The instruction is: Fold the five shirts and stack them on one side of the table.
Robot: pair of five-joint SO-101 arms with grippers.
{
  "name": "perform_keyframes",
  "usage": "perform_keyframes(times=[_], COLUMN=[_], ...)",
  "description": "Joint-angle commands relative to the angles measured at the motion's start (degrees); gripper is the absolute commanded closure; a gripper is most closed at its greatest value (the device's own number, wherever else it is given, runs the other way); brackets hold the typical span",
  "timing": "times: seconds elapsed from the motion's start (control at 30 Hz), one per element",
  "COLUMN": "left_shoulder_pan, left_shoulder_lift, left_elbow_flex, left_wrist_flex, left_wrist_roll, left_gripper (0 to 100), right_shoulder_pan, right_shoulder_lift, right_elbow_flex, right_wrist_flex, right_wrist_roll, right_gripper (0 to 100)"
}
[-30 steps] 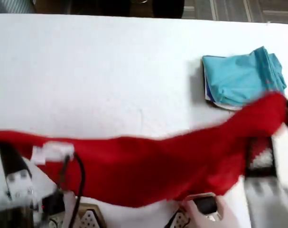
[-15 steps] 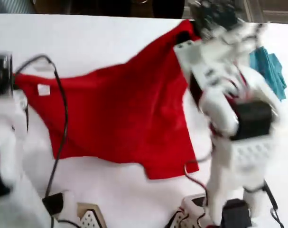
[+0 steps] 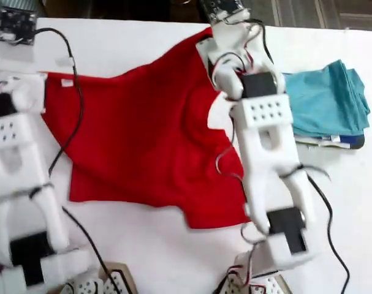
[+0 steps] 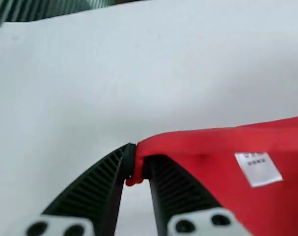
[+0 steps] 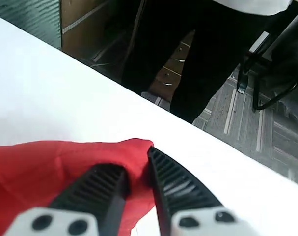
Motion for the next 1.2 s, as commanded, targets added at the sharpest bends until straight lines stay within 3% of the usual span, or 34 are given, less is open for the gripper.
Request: perform_keyframes(times=[0.0,0.2,0.33,0.63,0.93,1.17], left_shoulder_pan=[2.1,3.2,3.0,3.3,5.5,5.7], left_shoulder_lift=[8.4,28.5,40.4,63.7,71.6,71.3], left_elbow_flex=[-10.8,-32.0,-47.4,-71.3,-89.0,-88.4], left_wrist_flex=[-0.7,6.2,15.1,28.1,41.5,42.0], left_wrist_roll=[-0.4,1.1,2.2,2.5,2.1,2.2], left_gripper=[97,97,97,97,97,97], right_shoulder_pan=[0.4,2.7,4.4,4.5,5.0,5.1], right_shoulder_lift=[7.6,23.7,32.7,47.1,50.1,49.9], right_elbow_flex=[-10.9,-29.3,-39.6,-48.2,-52.9,-52.7], right_wrist_flex=[-3.6,-3.2,-3.0,6.4,15.8,18.9], right_wrist_roll=[3.3,4.1,4.1,3.8,3.8,3.8], right_gripper=[97.9,97.9,97.9,97.9,97.9,97.9])
